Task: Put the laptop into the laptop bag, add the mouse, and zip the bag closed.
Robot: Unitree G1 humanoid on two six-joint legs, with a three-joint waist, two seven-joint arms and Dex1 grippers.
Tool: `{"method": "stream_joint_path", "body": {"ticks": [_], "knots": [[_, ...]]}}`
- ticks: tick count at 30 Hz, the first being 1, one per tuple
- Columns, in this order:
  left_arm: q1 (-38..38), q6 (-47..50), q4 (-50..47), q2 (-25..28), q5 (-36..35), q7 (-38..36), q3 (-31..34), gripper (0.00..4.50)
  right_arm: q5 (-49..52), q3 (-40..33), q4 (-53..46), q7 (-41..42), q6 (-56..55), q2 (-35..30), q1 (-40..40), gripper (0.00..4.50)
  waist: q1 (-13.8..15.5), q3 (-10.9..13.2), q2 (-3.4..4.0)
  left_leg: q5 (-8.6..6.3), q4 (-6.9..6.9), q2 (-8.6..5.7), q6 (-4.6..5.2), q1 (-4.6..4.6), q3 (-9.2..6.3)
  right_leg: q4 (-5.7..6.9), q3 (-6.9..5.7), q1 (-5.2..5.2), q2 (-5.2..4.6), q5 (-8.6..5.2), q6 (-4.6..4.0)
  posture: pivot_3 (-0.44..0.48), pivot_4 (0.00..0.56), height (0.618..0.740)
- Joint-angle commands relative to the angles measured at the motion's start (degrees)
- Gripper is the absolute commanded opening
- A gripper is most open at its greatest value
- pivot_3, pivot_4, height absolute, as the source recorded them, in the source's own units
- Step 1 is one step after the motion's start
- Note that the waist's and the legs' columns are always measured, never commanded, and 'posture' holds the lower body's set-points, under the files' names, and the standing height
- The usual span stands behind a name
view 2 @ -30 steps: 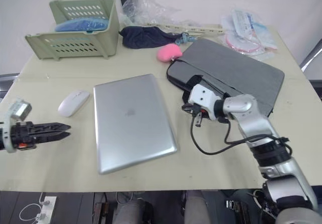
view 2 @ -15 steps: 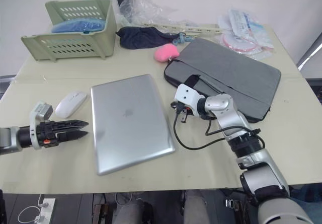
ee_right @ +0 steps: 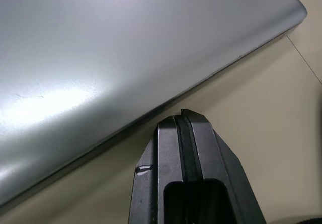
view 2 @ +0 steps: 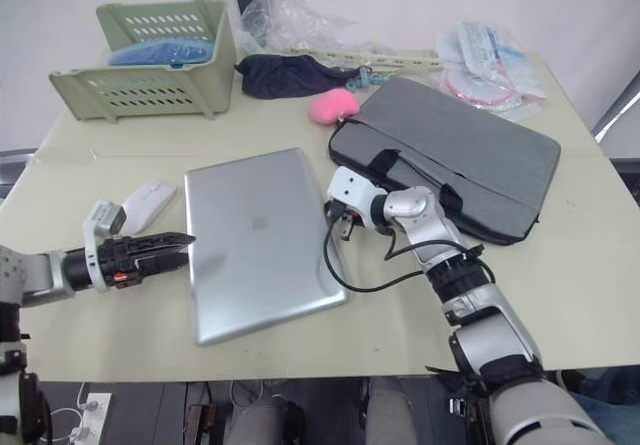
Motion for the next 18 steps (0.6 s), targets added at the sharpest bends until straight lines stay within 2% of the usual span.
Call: {"method": "stream_joint_path", "body": {"ticks": [1, 6, 18], "knots": [[1.2, 1.0, -1.7, -2.9, -0.8, 2.3, 0.0, 4.5, 0.7, 1.2, -1.9, 0.5, -1.6, 4.1, 0.6, 0.03, 0.0, 0.0, 0.0, 0.0, 0.01, 0.0, 0.0, 0.0, -0.03, 0.0, 0.0, 0.01, 0.0, 0.0, 0.0, 0.0, 0.15, 0.74], [1.2, 3.5, -4.5, -4.5, -2.5, 3.2, 1.8, 4.5, 0.3, 1.4, -3.3, -0.4, -1.2, 6.5, 1.8, 0.03, -0.2, 0.0, 0.01, 0.0, 0.0, 0.0, -0.01, 0.06, -0.35, 0.03, 0.05, 0.01, 0.0, 0.0, 0.0, 0.0, 0.15, 0.74], [1.4, 5.8, -8.3, -8.1, -4.7, 6.4, 5.1, 4.5, 0.6, 0.7, -5.8, 0.4, -0.1, 7.4, 3.8, 0.03, -0.9, 0.0, 0.01, 0.0, -0.16, 0.05, -0.01, 0.19, -0.36, 0.06, 0.08, 0.02, 0.05, 0.0, 0.0, 0.0, 0.15, 0.74]]}}
